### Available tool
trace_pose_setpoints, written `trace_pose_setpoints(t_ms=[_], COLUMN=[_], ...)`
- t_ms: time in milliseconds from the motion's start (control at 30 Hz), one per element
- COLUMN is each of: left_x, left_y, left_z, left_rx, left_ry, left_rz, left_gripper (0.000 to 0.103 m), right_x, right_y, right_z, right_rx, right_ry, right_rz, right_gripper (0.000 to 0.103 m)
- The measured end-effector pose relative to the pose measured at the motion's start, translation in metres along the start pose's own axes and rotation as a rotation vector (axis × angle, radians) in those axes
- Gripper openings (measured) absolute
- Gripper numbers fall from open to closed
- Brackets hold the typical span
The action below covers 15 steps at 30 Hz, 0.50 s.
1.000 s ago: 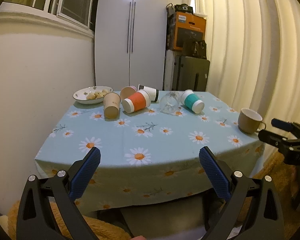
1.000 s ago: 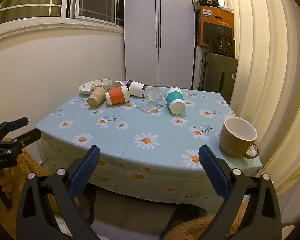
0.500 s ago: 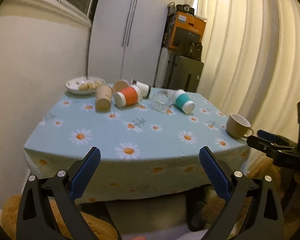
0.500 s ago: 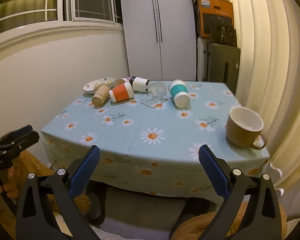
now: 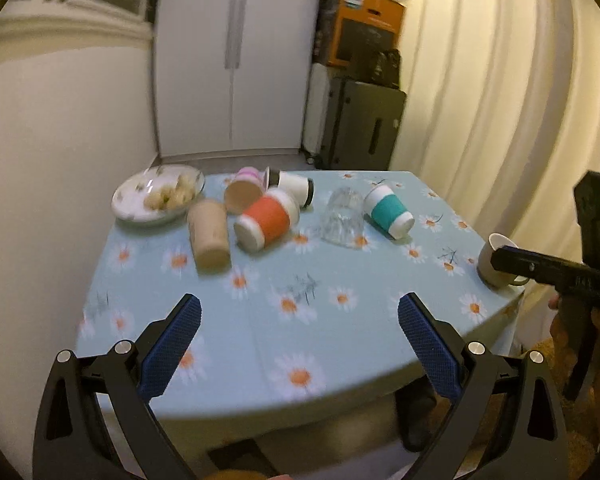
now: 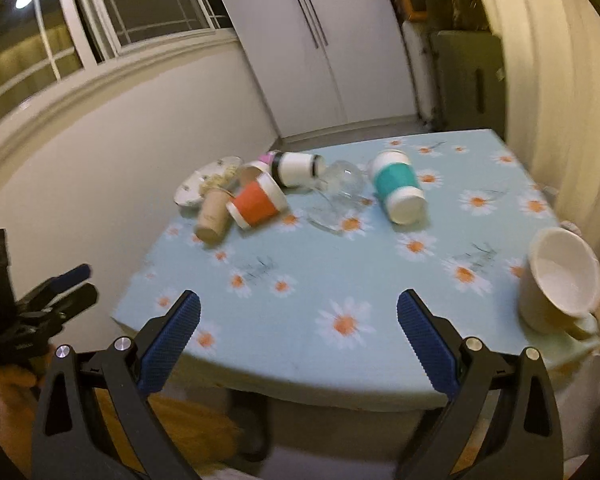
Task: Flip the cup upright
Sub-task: 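Move the right tool toward the orange-banded paper cup lying on its side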
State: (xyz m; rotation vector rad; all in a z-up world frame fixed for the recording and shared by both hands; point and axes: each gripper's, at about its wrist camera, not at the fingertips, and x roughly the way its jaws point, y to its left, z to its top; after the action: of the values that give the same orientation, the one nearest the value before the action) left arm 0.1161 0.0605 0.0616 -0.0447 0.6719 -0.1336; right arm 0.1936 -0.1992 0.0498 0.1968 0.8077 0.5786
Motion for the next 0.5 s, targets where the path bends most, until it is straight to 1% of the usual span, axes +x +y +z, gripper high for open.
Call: trace_pose_setpoints(t_ms=[33,100,133,167,200,233,300,333,400,433,500], left_x=[0.003,0.012,0.017,0.024,0.033,0.038,0.049,0.058,0.080,0.090,0.109], left_y=[0.002,0.005,0.006,0.008,0.009,0.008,0.002,-0.001,-0.004,-0.003,-0.003], left_z=[0.014,0.036,0.048,0.057,0.068,0.076,0.089,0.096,0.108,0.112,0.117], left_rx=[0.035,0.086,0.104,0.107,0.110,0.125,0.180,0.201,0.241,0.259,0.313], left_ry=[-0.001,0.005,0.004,0.024,0.059,0.074,0.098,0.122,0.175,0.196,0.215], left_rz=[-0.010,-0.007,-0.016,-0.046,-0.093,-0.116,-0.134,-0.149,-0.158,-0.151,-0.116], left_gripper=[0.096,0.096,0.096,0.095,0.095,0.095,0.095,0.095,0.095,0.095,0.095], right_x=[0.004,0.010,0.015,0.024,0.030,0.032,0.041,0.045,0.050,0.054,0.061], right_y=[0.001,0.002,0.002,0.001,-0.001,-0.002,-0.008,-0.012,-0.019,-0.023,-0.025], right_z=[0.014,0.030,0.038,0.048,0.056,0.061,0.077,0.084,0.094,0.100,0.105], right_rx=[0.010,0.028,0.038,0.057,0.080,0.096,0.147,0.183,0.230,0.245,0.230], right_ry=[0.003,0.011,0.028,0.069,0.087,0.091,0.107,0.111,0.116,0.129,0.166], right_rz=[0.017,0.040,0.060,0.104,0.135,0.149,0.189,0.209,0.230,0.228,0.214], right_gripper=[0.098,0.098,0.098,0.098,0.098,0.098,0.098,0.098,0.098,0.098,0.098])
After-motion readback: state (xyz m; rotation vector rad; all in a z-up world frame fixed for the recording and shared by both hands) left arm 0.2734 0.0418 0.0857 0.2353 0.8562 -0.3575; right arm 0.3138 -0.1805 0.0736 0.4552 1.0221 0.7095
